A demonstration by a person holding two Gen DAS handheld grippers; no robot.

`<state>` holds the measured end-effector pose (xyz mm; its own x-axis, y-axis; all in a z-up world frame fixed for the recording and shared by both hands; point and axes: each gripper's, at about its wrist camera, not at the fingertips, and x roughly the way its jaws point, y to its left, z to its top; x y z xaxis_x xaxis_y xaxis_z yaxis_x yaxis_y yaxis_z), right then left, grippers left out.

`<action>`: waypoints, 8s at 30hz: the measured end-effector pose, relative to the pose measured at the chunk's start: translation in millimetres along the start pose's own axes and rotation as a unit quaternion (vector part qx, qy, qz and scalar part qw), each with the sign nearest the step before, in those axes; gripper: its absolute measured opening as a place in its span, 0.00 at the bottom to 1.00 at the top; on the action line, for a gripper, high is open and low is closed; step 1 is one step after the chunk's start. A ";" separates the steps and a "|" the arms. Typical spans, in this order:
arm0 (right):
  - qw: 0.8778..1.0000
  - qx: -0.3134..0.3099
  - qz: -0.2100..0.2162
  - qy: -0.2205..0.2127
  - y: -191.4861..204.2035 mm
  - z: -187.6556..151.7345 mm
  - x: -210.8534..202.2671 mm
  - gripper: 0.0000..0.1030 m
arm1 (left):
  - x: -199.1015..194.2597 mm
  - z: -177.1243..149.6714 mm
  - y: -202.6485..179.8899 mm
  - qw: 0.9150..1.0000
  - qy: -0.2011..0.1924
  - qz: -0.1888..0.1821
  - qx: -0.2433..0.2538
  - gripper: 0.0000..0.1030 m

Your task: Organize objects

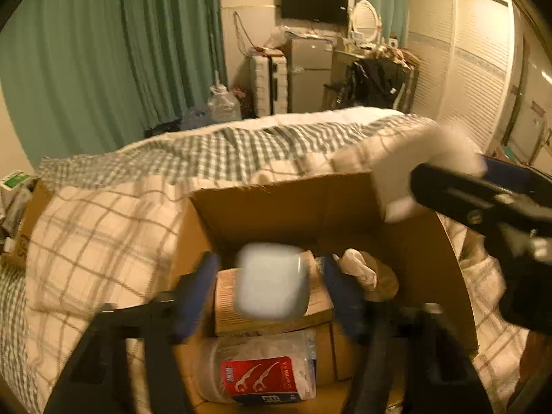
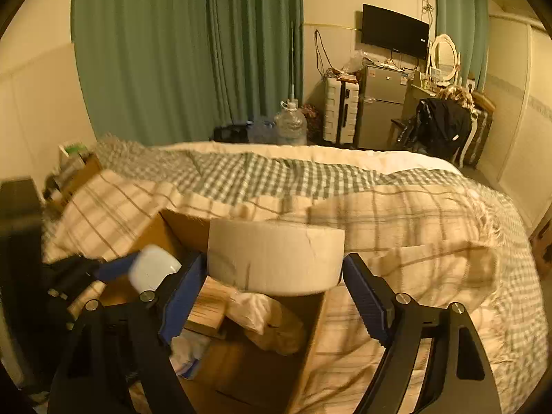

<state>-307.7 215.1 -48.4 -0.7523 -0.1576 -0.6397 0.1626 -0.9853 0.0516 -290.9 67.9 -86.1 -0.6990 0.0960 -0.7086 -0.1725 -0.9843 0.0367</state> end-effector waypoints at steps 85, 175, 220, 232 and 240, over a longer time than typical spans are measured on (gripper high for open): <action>0.947 -0.231 -0.055 0.217 118.9 -200.6 16.8 0.61 | -80.5 -161.0 93.4 0.983 0.078 0.105 -0.132 0.98; 0.992 -0.032 0.060 0.109 15.1 -13.5 29.6 0.08 | 15.4 7.6 21.1 0.999 0.026 -0.030 -0.014 0.67; 0.961 0.005 -0.109 -0.254 29.5 -72.3 -290.2 0.99 | -301.6 -54.8 22.2 0.954 -0.296 0.016 -0.043 1.00; 0.968 -0.019 -0.118 -0.222 36.6 -131.0 -213.2 1.00 | -230.1 -126.8 8.4 0.966 -0.253 0.028 -0.038 1.00; 0.973 -0.011 -0.108 -0.205 33.2 -137.4 -198.8 1.00 | -224.5 -134.7 10.5 0.970 -0.237 0.027 -0.046 1.00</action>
<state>-65.0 222.7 -24.9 -0.9609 0.0355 -0.2746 -0.0170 -0.9974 -0.0694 -42.3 16.1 -21.5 -0.9495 0.0796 -0.3036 -0.0793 -0.9968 -0.0133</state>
